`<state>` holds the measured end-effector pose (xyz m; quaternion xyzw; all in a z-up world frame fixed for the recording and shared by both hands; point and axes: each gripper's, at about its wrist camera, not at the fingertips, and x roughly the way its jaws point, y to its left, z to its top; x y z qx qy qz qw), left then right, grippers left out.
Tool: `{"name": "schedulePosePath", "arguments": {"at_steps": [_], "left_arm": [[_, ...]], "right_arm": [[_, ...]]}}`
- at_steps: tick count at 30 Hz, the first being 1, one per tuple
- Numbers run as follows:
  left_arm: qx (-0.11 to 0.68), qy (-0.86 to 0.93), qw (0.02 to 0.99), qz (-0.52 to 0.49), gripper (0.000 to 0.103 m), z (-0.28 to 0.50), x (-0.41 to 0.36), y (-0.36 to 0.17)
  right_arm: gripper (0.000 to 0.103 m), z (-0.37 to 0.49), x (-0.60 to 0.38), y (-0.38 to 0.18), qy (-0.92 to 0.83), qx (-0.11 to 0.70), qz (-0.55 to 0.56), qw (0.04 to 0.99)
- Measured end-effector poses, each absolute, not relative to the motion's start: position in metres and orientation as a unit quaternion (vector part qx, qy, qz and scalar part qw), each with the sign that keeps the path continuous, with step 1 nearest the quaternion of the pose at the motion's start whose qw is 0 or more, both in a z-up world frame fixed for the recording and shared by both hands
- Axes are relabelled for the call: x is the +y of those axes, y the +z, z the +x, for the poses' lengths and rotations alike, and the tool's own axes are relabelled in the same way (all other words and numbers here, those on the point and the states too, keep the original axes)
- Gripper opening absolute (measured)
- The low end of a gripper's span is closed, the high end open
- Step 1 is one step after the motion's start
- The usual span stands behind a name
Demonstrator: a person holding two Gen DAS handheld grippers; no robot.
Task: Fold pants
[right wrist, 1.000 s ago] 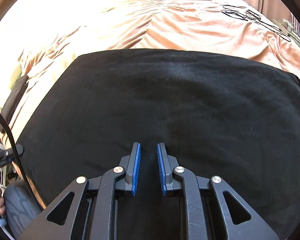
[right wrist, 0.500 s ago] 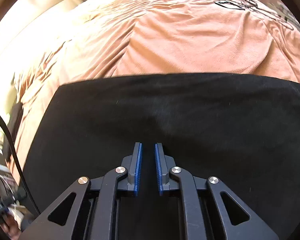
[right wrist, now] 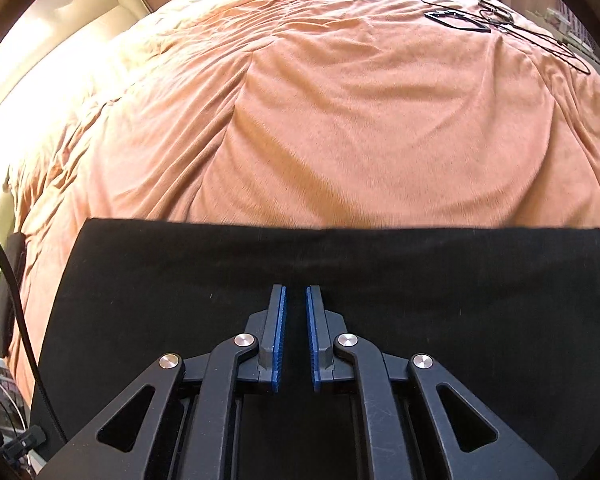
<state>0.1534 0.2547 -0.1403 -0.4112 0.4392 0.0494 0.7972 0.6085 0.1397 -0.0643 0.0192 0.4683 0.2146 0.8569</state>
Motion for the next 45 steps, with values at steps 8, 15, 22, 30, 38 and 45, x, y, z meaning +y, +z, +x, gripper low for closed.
{"name": "schedulePosePath", "arguments": {"at_steps": [8, 15, 22, 30, 38, 45], "left_arm": [[0.446, 0.059, 0.770, -0.452, 0.022, 0.155, 0.263, -0.150], [0.452, 0.072, 0.760, -0.462, 0.022, 0.159, 0.264, -0.154], [0.450, 0.085, 0.767, -0.450, 0.022, 0.160, 0.257, -0.149], [0.436, 0.083, 0.789, -0.425, 0.014, 0.158, 0.246, -0.136], [0.393, 0.045, 0.814, -0.425, 0.012, 0.157, 0.234, -0.101], [0.362, 0.011, 0.843, -0.397, 0.012, 0.168, 0.204, -0.053]], "right_arm": [[0.006, 0.585, 0.139, -0.062, 0.221, 0.471, 0.016, 0.854], [0.006, 0.546, 0.133, -0.063, 0.229, 0.475, 0.001, 0.850], [0.006, 0.513, 0.114, -0.063, 0.231, 0.472, 0.016, 0.850], [0.006, 0.467, 0.095, -0.065, 0.242, 0.460, 0.029, 0.854], [0.006, 0.437, 0.066, -0.071, 0.263, 0.460, 0.064, 0.845], [0.006, 0.418, 0.043, -0.075, 0.291, 0.466, 0.090, 0.831]]}}
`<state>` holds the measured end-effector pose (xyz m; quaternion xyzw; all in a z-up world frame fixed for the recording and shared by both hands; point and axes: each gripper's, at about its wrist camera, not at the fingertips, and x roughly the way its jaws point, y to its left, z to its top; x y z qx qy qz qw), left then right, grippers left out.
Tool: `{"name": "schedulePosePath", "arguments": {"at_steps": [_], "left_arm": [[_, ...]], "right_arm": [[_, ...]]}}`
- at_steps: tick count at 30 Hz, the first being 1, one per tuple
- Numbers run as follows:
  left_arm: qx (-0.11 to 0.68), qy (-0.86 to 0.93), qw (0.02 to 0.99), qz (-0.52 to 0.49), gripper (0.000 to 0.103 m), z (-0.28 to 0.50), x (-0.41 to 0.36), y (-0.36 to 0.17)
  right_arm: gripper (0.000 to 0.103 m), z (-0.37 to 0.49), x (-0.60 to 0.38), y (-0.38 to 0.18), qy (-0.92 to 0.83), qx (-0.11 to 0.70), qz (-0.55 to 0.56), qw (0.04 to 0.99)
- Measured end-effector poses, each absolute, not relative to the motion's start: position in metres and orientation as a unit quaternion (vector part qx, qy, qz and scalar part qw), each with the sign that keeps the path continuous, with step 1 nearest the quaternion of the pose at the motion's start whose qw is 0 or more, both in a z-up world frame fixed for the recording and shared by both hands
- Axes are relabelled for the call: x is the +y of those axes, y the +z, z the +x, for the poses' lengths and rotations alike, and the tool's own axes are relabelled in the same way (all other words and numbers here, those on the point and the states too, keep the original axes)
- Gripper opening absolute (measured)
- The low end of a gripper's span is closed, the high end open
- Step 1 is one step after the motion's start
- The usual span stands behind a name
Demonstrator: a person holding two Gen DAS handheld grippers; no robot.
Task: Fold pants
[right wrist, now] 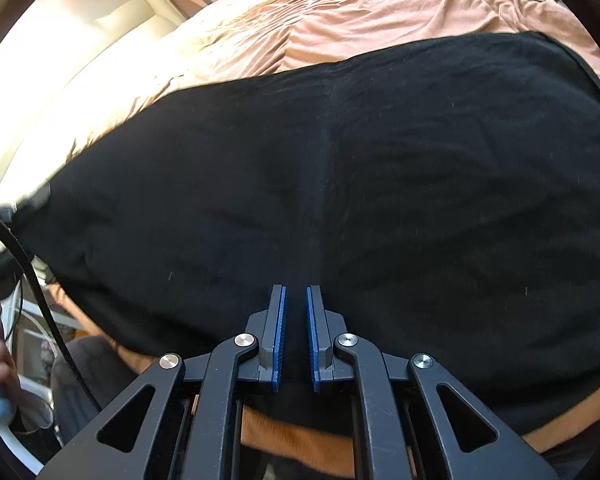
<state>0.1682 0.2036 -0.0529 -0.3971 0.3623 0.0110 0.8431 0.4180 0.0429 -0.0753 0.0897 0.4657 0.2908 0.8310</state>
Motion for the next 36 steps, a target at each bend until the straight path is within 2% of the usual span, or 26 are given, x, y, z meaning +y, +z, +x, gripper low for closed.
{"name": "schedulePosePath", "arguments": {"at_steps": [14, 24, 32, 34, 36], "left_arm": [[0.350, -0.029, 0.891, -0.287, 0.012, 0.201, 0.108, 0.026], [0.358, -0.054, 0.903, -0.231, 0.012, 0.227, 0.038, 0.044], [0.374, -0.082, 0.900, -0.210, 0.012, 0.249, -0.011, 0.039], [0.379, -0.089, 0.898, -0.205, 0.012, 0.255, -0.023, 0.037], [0.383, -0.096, 0.896, -0.200, 0.012, 0.260, -0.034, 0.035]], "right_arm": [[0.010, 0.395, -0.047, -0.042, 0.316, 0.403, 0.149, 0.846], [0.010, 0.369, -0.117, -0.025, 0.295, 0.350, 0.192, 0.868], [0.010, 0.356, -0.157, -0.039, 0.268, 0.342, 0.243, 0.867], [0.014, 0.351, -0.165, -0.041, 0.252, 0.337, 0.259, 0.869], [0.025, 0.351, -0.178, -0.042, 0.238, 0.333, 0.279, 0.869]]}}
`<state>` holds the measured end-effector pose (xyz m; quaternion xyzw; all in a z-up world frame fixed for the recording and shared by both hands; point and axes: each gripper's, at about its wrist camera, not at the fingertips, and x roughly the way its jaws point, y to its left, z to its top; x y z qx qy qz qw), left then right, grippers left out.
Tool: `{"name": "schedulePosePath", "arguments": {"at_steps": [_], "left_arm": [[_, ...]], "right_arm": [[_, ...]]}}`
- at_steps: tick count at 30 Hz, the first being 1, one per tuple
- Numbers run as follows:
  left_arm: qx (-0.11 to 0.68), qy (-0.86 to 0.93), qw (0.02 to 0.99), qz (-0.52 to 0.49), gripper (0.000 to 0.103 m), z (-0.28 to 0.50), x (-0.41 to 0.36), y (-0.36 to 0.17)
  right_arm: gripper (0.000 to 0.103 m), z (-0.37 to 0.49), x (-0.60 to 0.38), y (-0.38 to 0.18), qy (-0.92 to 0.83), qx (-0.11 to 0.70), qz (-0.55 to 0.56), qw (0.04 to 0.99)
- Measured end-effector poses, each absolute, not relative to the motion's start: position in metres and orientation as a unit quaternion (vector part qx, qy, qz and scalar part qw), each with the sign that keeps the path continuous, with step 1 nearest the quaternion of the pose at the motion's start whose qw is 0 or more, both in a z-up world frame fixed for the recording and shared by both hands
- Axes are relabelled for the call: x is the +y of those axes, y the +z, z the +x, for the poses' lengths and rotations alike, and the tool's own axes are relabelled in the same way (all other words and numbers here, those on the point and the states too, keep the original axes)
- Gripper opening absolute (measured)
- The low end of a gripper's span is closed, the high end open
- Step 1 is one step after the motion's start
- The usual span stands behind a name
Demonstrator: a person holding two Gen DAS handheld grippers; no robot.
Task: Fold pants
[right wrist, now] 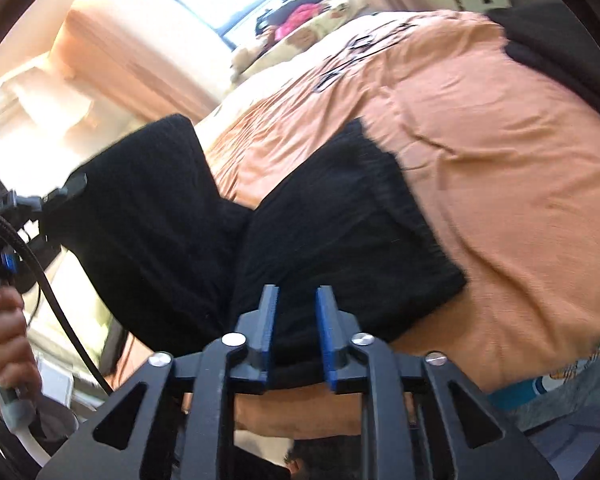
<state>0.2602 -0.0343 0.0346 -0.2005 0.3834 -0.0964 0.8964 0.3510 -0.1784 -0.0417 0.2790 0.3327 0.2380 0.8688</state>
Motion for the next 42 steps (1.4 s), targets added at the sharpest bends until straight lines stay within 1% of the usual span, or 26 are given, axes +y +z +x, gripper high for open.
{"name": "schedulePosePath", "arguments": {"at_steps": [1, 3, 4, 13, 20, 24, 26, 27, 29, 30, 31, 35, 42], "left_arm": [[0.386, -0.100, 0.895, -0.198, 0.012, 0.263, -0.040, 0.033], [0.391, -0.108, 0.893, -0.195, 0.012, 0.269, -0.050, 0.028], [0.395, -0.113, 0.891, -0.194, 0.012, 0.273, -0.055, 0.026], [0.433, -0.142, 0.871, -0.185, 0.012, 0.300, -0.106, -0.005], [0.448, -0.155, 0.862, -0.180, 0.012, 0.310, -0.131, -0.020], [0.462, -0.171, 0.848, -0.193, 0.012, 0.318, -0.140, -0.035], [0.472, -0.175, 0.842, -0.194, 0.013, 0.318, -0.145, -0.045], [0.479, -0.180, 0.835, -0.201, 0.017, 0.318, -0.146, -0.049], [0.488, -0.193, 0.822, -0.219, 0.022, 0.317, -0.144, -0.057], [0.488, -0.197, 0.820, -0.224, 0.027, 0.315, -0.142, -0.059], [0.486, -0.195, 0.822, -0.225, 0.029, 0.313, -0.139, -0.059], [0.482, -0.182, 0.824, -0.236, 0.030, 0.308, -0.115, -0.062], [0.480, -0.149, 0.830, -0.241, 0.030, 0.296, -0.069, -0.069]], "right_arm": [[0.028, 0.348, -0.184, -0.041, 0.229, 0.327, 0.288, 0.870], [0.039, 0.342, -0.195, -0.039, 0.211, 0.318, 0.294, 0.877], [0.039, 0.338, -0.201, -0.038, 0.199, 0.314, 0.296, 0.880], [0.039, 0.336, -0.226, -0.050, 0.175, 0.332, 0.343, 0.861], [0.039, 0.342, -0.237, -0.056, 0.173, 0.334, 0.376, 0.847], [0.039, 0.347, -0.243, -0.059, 0.171, 0.333, 0.387, 0.843], [0.039, 0.349, -0.245, -0.061, 0.171, 0.332, 0.393, 0.841], [0.039, 0.350, -0.246, -0.062, 0.172, 0.332, 0.395, 0.839], [0.039, 0.353, -0.246, -0.064, 0.174, 0.333, 0.397, 0.837], [0.039, 0.354, -0.246, -0.064, 0.174, 0.333, 0.398, 0.837], [0.039, 0.355, -0.247, -0.065, 0.175, 0.333, 0.399, 0.836], [0.039, 0.358, -0.247, -0.067, 0.187, 0.325, 0.405, 0.834], [0.039, 0.364, -0.230, -0.064, 0.218, 0.315, 0.382, 0.841]]}}
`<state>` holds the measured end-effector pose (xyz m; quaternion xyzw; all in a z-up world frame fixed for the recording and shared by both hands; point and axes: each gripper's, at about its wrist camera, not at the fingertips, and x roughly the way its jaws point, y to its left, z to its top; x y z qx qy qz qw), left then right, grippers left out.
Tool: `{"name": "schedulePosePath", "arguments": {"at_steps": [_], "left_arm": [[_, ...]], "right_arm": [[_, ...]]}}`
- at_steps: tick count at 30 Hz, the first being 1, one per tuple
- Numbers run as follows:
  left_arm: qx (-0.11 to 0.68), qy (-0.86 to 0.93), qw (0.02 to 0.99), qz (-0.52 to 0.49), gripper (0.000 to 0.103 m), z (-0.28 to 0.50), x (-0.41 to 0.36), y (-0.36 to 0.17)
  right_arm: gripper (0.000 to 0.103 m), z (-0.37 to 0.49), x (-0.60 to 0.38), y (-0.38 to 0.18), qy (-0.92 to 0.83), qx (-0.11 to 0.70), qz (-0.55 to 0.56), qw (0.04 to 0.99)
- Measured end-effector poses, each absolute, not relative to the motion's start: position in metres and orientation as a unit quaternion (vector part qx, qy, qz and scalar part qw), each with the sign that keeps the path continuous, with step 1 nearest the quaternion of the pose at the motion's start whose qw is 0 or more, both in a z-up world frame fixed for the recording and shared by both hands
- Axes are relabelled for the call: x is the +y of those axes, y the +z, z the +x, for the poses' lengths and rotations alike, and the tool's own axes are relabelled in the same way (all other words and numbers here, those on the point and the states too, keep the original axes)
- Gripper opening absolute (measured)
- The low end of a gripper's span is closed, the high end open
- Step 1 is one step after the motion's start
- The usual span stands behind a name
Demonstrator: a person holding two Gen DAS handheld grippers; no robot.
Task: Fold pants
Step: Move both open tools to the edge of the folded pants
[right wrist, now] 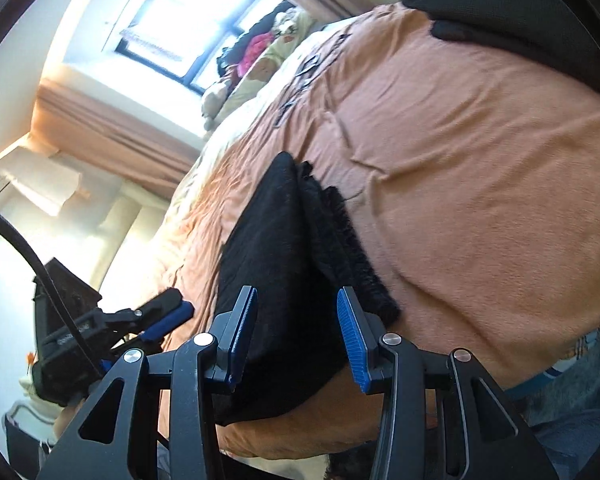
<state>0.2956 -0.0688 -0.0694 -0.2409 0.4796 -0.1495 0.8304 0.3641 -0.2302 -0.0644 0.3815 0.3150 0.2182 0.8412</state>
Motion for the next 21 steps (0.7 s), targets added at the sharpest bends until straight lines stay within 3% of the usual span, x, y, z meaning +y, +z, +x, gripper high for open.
{"name": "schedulePosePath", "arguments": {"at_steps": [10, 11, 12, 14, 21], "left_arm": [[0.484, -0.101, 0.827, -0.268, 0.031, 0.270, -0.001, -0.097], [0.484, -0.096, 0.826, -0.272, 0.031, 0.268, 0.006, -0.100], [0.485, -0.092, 0.825, -0.275, 0.031, 0.266, 0.011, -0.102], [0.486, -0.084, 0.824, -0.278, 0.031, 0.263, 0.019, -0.107], [0.499, -0.068, 0.813, -0.292, 0.031, 0.257, 0.034, -0.131]], "right_arm": [[0.039, 0.383, -0.208, -0.067, 0.233, 0.330, 0.338, 0.850], [0.036, 0.385, -0.208, -0.070, 0.229, 0.335, 0.341, 0.848], [0.023, 0.388, -0.210, -0.073, 0.224, 0.343, 0.342, 0.846], [0.011, 0.392, -0.213, -0.076, 0.225, 0.345, 0.347, 0.842], [0.005, 0.392, -0.216, -0.077, 0.190, 0.338, 0.322, 0.864]]}}
